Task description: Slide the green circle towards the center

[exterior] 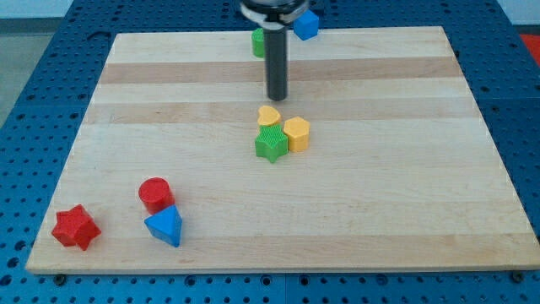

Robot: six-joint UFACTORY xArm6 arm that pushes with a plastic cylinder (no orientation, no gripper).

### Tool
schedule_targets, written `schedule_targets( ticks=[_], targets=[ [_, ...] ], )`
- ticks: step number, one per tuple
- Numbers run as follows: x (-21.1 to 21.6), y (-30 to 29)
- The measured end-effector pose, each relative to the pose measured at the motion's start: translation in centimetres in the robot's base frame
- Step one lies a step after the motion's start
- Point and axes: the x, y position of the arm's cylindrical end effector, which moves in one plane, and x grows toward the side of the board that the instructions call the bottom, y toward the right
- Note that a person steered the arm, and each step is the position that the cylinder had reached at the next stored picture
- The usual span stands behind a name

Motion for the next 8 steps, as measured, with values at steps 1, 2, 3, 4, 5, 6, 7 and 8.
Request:
schedule_targets(
  ticks=[1, 2, 3, 4, 5, 6, 7, 8],
  targets=[
    [0.1, -1.9],
    [-1.0, -11.8],
    [-6.8, -19.9],
    [-13.2, -22.9],
    [-15.8, -21.9],
    [-15.8, -19.7],
    [-15.9, -12.8],
    [-15.8, -8.0]
  ],
)
